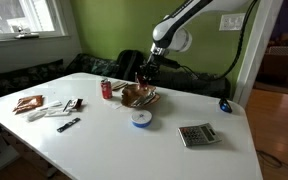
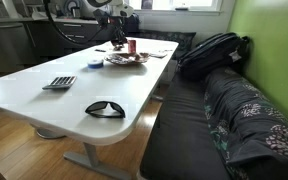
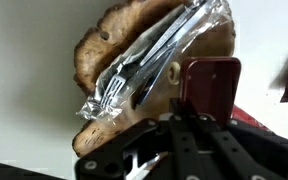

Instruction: Pick up the red toy, then place it on the brown object

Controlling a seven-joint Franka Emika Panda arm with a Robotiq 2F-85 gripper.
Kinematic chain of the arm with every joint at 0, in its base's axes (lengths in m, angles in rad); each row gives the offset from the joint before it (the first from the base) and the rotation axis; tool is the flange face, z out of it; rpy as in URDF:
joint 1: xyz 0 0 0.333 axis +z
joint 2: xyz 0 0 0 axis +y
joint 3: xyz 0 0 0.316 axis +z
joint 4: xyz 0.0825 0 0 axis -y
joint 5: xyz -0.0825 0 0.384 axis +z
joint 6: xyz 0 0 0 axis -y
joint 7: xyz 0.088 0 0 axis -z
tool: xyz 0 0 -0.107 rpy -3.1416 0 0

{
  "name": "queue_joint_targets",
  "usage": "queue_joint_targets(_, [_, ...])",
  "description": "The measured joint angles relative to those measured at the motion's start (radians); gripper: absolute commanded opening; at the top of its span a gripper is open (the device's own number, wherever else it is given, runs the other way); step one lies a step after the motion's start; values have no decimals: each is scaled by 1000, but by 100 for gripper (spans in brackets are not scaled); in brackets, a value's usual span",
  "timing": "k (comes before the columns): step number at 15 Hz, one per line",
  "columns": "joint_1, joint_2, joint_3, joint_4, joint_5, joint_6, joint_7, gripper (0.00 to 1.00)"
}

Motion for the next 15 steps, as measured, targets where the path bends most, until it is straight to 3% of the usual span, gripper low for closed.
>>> queue_joint_targets(8, [161, 270, -120, 389, -1, -119, 533, 1])
queue_joint_targets(12, [192, 391, -174, 546, -11, -127, 791, 1])
queue_joint_targets(15, [204, 432, -215, 599, -47, -159, 948, 1])
